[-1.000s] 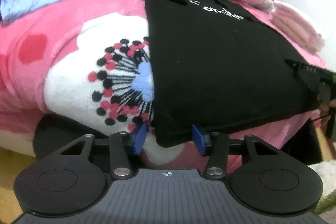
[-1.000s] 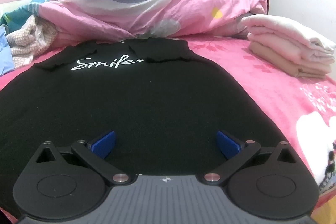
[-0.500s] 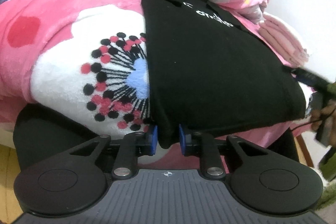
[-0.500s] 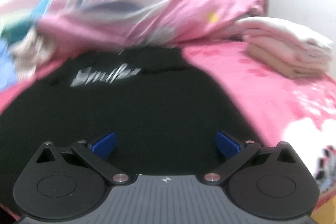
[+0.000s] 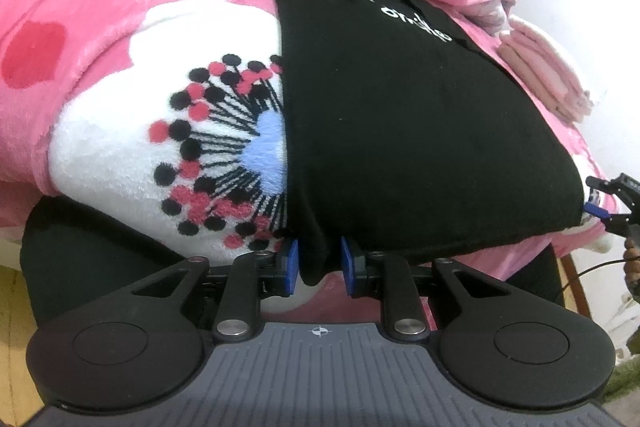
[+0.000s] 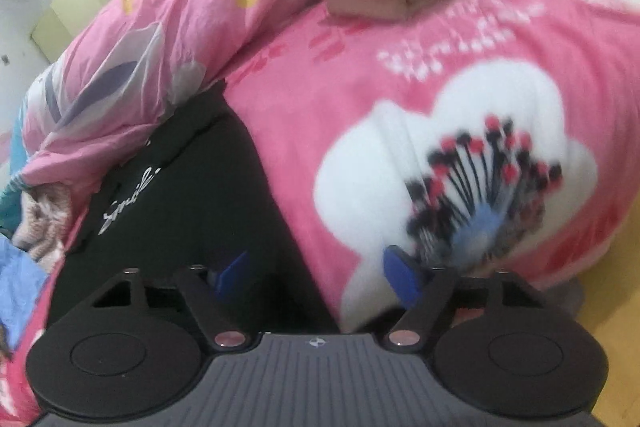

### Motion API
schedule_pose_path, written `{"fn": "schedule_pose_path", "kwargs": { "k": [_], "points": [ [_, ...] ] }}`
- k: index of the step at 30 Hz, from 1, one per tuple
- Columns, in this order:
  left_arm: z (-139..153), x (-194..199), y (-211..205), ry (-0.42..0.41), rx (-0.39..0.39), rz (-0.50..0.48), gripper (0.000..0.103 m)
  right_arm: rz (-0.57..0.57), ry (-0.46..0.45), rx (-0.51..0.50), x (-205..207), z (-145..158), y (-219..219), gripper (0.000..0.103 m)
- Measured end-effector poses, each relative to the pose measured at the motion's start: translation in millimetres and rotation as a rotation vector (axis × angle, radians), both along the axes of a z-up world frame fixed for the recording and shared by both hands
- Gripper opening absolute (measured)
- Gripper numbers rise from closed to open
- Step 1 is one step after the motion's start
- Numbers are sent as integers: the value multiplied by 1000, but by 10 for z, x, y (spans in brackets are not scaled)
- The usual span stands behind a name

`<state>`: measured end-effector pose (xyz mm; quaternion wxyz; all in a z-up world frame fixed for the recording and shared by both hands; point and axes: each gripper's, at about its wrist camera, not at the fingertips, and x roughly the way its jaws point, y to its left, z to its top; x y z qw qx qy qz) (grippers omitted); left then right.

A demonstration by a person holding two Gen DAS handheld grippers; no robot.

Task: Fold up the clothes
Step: 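Close both grippers on the black T-shirt hem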

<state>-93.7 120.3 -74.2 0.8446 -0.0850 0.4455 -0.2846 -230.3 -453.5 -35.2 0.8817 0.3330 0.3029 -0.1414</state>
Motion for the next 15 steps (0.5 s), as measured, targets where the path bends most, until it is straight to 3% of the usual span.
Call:
{"fn": "schedule_pose_path", "kwargs": {
  "k": [9, 14, 15],
  "points": [
    [12, -23, -45, -19, 31, -1, 19, 27, -15, 235, -196, -350, -88, 40],
    [54, -67, -83, -41, 47, -13, 4, 51, -41, 248, -262, -350, -60, 6],
    [70, -73, -81, -41, 42, -11, 4, 55, -49, 247, -278, -341, -53, 6]
  ]
}}
